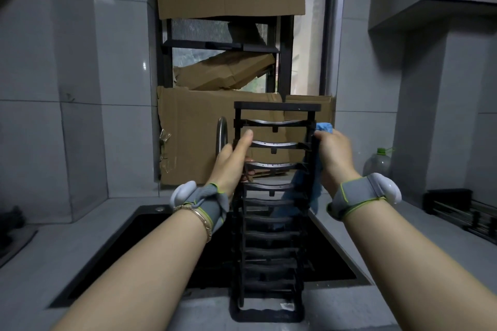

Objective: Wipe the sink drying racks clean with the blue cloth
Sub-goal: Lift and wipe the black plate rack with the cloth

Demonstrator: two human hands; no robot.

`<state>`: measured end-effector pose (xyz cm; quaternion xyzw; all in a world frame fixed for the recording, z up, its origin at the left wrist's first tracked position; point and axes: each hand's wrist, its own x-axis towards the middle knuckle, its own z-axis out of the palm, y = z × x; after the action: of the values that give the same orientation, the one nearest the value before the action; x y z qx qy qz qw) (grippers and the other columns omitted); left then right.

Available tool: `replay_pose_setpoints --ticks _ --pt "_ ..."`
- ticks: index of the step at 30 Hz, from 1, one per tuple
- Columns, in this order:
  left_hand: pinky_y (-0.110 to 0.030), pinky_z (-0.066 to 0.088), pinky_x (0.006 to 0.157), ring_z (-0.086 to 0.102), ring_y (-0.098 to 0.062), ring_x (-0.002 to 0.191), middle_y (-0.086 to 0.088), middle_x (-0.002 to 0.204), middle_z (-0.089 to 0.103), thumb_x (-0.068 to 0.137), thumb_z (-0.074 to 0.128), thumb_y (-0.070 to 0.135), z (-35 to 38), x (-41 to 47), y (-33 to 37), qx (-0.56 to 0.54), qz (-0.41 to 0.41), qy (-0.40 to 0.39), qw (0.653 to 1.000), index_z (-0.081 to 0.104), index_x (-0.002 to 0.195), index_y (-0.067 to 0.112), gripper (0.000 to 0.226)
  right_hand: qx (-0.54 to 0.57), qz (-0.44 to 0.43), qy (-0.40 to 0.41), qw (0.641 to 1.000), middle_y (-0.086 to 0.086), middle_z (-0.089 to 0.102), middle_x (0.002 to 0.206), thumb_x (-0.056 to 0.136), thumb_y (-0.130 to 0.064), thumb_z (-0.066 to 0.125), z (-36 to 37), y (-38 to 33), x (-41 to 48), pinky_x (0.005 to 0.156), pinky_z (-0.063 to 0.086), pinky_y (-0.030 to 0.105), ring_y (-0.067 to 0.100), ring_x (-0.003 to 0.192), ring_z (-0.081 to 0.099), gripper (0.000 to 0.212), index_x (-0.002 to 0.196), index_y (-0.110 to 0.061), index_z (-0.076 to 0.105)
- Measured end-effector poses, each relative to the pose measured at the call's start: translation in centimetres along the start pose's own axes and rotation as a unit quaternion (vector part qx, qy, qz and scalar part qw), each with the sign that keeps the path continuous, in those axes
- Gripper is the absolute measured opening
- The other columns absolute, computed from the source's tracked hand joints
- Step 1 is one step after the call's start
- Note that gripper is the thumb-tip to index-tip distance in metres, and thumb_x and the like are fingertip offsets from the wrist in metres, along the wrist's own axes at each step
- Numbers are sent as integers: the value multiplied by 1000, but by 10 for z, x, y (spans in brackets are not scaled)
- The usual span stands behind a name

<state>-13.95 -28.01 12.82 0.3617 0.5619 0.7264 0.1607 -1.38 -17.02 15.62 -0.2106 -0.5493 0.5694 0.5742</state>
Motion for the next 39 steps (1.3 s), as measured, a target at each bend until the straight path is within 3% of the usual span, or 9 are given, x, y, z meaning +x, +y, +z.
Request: replay_pose_setpoints --ticks 3,7,13,17,25,28,33,36,39 --pt "-27 49 64 60 -29 94 -17 128 53 80 40 75 3 2 -3 18 24 13 999 36 140 6 92 -99 -66 77 990 4 47 72 76 -19 43 1 2 0 66 35 33 19 71 42 14 63 -22 48" --pt "-49 43 102 48 -39 124 -19 137 47 80 25 80 5 5 -5 28 19 32 999 46 134 12 89 -99 -177 52 978 -2 47 95 81 -28 50 10 -22 -25 74 41 30 15 86 48 25 100 -26 35" --pt "-23 35 83 51 -12 94 4 100 58 101 27 42 5 10 -9 69 101 66 990 59 105 9 47 -177 -231 -108 950 -8 45 90 86 -1 49 36 -47 -64 74 50 21 6 82 50 23 97 -19 39" --pt "-25 33 61 41 -4 63 7 69 47 101 30 37 4 8 -12 89 148 83 981 46 68 19 41 -309 -340 -33 887 8 62 95 80 4 53 50 -22 -63 82 45 28 21 89 57 17 90 -6 62" --pt "-15 35 55 44 -2 62 5 68 51 101 33 30 1 3 -16 82 203 97 971 51 74 15 36 -282 -358 -8 890 15 68 91 81 -4 63 70 14 -58 81 39 24 30 91 59 21 99 -7 72" --pt "-15 34 51 44 0 54 4 62 47 102 34 26 2 2 -13 63 203 95 973 48 67 15 39 -378 -402 -68 831 6 71 90 83 -8 56 61 19 -56 72 44 39 32 87 52 26 102 -14 72" --pt "-13 32 52 43 -5 59 3 64 47 101 32 34 4 4 -15 91 189 86 974 50 74 10 40 -586 -446 -115 666 5 64 93 87 -13 54 36 0 -47 57 39 33 30 80 52 21 103 -14 68" --pt "-21 31 53 39 -11 57 0 60 42 101 31 36 3 4 -15 96 187 84 974 40 65 12 44 -505 -413 -49 756 11 61 96 84 -4 56 26 -10 -41 69 46 34 31 83 59 20 99 -8 69" --pt "-29 29 58 38 -12 56 1 59 40 101 32 35 4 0 -13 87 185 89 975 39 63 13 44 -363 -419 30 832 10 65 89 81 -2 61 38 -12 -47 72 36 16 23 80 59 16 94 -5 70"
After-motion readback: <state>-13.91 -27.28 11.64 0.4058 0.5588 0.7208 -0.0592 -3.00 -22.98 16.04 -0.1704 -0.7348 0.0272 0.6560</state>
